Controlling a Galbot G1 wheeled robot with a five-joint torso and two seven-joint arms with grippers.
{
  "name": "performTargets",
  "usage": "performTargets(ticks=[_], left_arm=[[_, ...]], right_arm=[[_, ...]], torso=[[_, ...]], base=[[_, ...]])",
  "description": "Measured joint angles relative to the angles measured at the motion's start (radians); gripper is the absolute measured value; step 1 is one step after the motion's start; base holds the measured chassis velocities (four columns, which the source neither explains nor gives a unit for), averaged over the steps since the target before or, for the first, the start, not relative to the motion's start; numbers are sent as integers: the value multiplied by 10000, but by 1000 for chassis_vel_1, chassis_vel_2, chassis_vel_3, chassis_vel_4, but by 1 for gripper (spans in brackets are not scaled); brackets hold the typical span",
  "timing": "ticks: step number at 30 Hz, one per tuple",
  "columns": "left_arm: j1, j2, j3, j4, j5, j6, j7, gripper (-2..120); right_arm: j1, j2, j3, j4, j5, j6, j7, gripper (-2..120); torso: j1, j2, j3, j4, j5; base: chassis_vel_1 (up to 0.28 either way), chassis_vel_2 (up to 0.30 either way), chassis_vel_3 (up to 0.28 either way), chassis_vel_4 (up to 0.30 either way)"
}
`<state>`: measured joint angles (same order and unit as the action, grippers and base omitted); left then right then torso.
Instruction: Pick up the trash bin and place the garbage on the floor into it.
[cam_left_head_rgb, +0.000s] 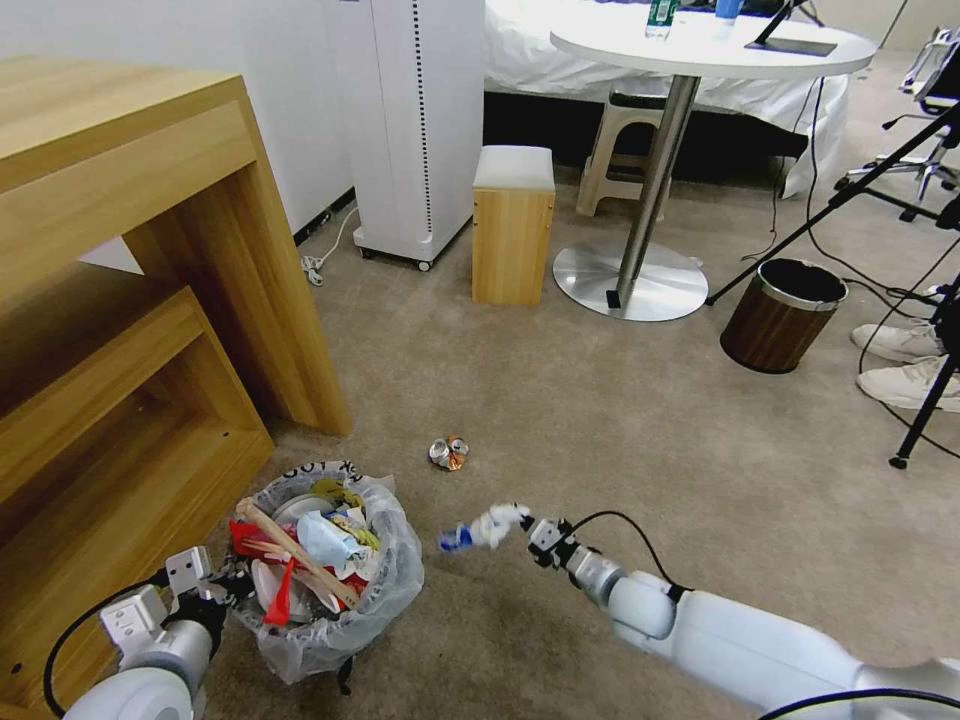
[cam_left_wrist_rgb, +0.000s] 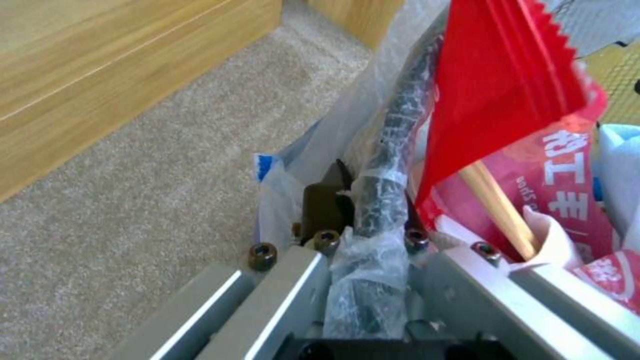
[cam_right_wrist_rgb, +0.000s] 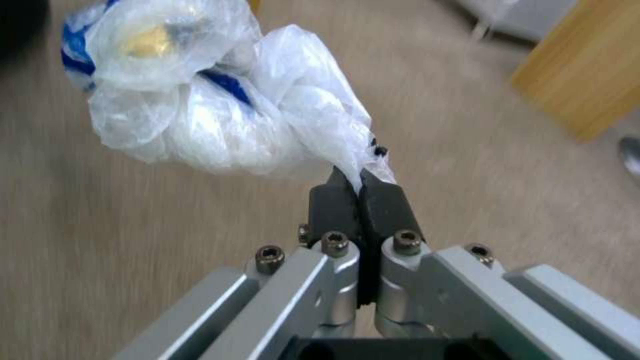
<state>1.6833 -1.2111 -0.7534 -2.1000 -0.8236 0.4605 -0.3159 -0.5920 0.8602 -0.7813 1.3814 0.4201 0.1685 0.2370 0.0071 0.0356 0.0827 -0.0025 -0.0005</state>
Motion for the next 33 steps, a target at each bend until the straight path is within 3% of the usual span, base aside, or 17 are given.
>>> performTargets(ticks=[2, 3, 6, 11, 13, 16, 18, 26, 33], left_arm=[[-47, 35, 61, 39, -2, 0, -4, 0], [-47, 35, 61, 39, -2, 0, -4, 0], [-93, 60, 104, 40, -2, 18, -6, 0], [-119, 60, 154, 7, 0, 51, -17, 0], [-128, 52, 174, -57, 0, 68, -23, 0], [-123, 37, 186, -122, 2, 83, -28, 0], [-107, 4, 198, -213, 15, 102, -35, 0], [-65, -66, 175, -443, 20, 137, -61, 0], [-61, -122, 147, -465, 14, 139, -62, 0]], right_arm=[[156, -743, 343, 1690, 535, 44, -143, 0], [156, -743, 343, 1690, 535, 44, -143, 0], [702, -1290, 396, 3556, 939, -156, -215, 0], [1437, -1351, 160, 4636, 1442, -615, -214, 0], [2161, -1028, -135, 4990, 1866, -1008, -111, 0], [2928, -618, -549, 5095, 2387, -1424, 72, 0], [3808, -108, -1364, 4955, 2966, -1836, 272, 0], [5128, 1080, -3200, 4271, 3885, -2257, 602, 0], [5455, 2023, -3574, 3833, 4221, -2457, 776, 0]], torso=[[0, 0, 0, -3, -1], [0, 0, 0, -3, -1], [1, 0, 0, 0, -3], [0, 0, 0, -1, -4], [0, 0, 0, 0, -2], [0, 0, 1, 2, -1], [0, 0, 0, 2, -4], [0, 0, 1, -1, -4], [1, 0, 1, 2, -3]], base=[[0, 0, 0, 0], [0, 0, 0, 0], [0, 0, 0, 0], [0, 0, 0, 0], [0, 0, 0, 0], [0, 0, 0, 0], [0, 0, 0, 0], [0, 0, 0, 0], [0, 0, 0, 0]])
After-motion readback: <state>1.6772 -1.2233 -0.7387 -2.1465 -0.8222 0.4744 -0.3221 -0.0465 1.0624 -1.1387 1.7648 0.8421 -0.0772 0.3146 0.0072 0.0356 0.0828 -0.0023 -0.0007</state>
